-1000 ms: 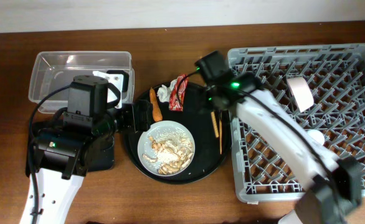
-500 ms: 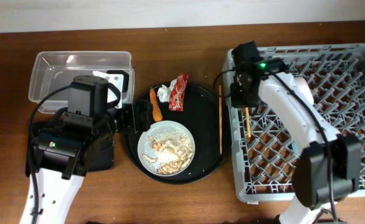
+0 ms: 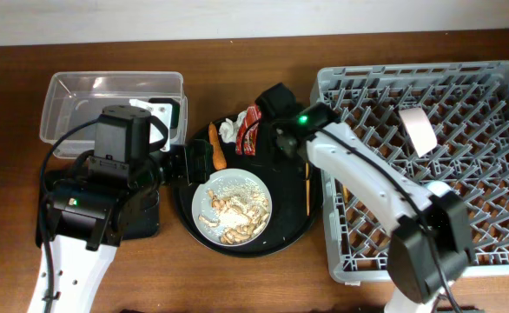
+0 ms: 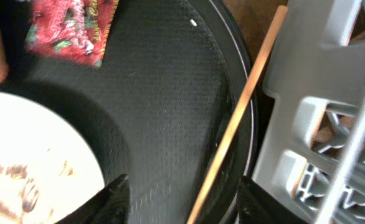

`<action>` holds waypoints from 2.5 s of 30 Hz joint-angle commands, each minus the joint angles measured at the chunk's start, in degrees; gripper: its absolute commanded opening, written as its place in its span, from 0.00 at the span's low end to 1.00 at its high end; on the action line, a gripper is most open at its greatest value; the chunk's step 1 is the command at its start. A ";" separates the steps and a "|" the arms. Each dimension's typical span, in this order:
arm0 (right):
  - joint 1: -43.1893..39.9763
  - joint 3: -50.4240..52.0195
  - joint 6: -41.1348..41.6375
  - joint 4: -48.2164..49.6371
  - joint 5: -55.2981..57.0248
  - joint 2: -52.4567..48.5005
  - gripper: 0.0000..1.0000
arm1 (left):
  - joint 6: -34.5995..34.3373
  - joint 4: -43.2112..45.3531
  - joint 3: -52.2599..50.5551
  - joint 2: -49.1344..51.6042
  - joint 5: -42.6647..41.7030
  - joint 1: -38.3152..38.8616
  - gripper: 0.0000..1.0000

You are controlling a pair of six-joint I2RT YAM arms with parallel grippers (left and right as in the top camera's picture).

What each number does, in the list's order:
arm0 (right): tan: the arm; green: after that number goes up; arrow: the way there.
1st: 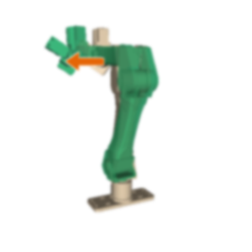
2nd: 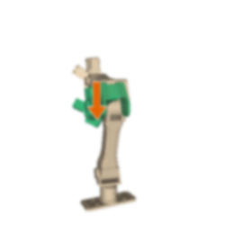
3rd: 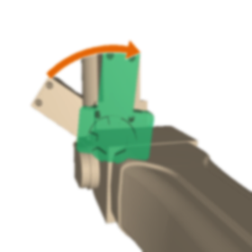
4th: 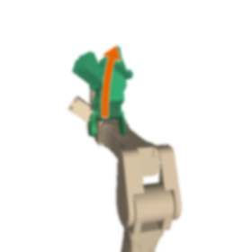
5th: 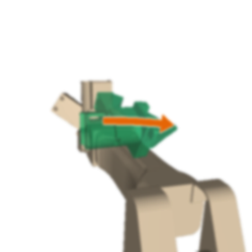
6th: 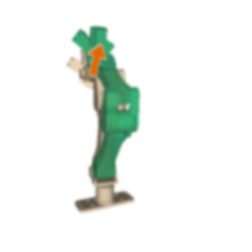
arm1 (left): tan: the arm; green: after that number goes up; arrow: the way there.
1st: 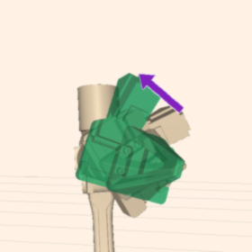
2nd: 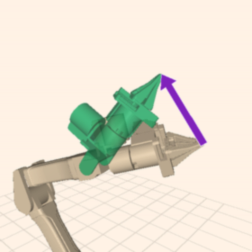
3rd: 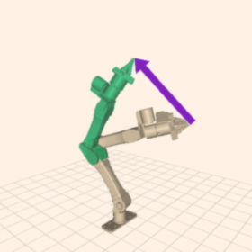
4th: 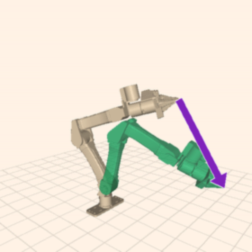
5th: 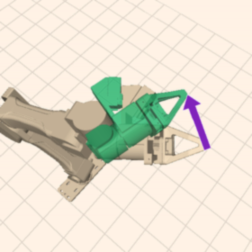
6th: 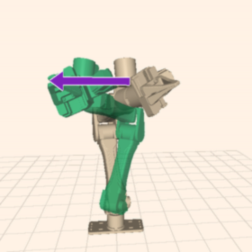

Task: Sort waste into correct bins and load items into the dishwasher rack

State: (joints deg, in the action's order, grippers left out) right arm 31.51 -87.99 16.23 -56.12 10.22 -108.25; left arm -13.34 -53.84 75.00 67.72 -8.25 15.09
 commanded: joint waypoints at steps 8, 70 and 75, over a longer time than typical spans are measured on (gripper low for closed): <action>-2.69 -0.33 5.75 -0.46 5.88 -16.02 0.42 | -0.76 -0.09 0.74 -0.20 0.61 0.24 0.99; -5.53 -1.70 -7.50 -0.44 -8.94 27.23 0.65 | -0.76 -0.09 0.74 -0.20 0.61 0.24 0.99; -5.53 -1.70 -8.50 -1.14 -9.29 37.64 0.72 | -0.76 -0.09 0.74 -0.20 0.61 0.24 0.99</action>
State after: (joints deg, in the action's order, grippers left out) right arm 25.61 -88.60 8.64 -56.77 1.52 -76.09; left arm -13.34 -53.89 75.00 67.72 -8.08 15.09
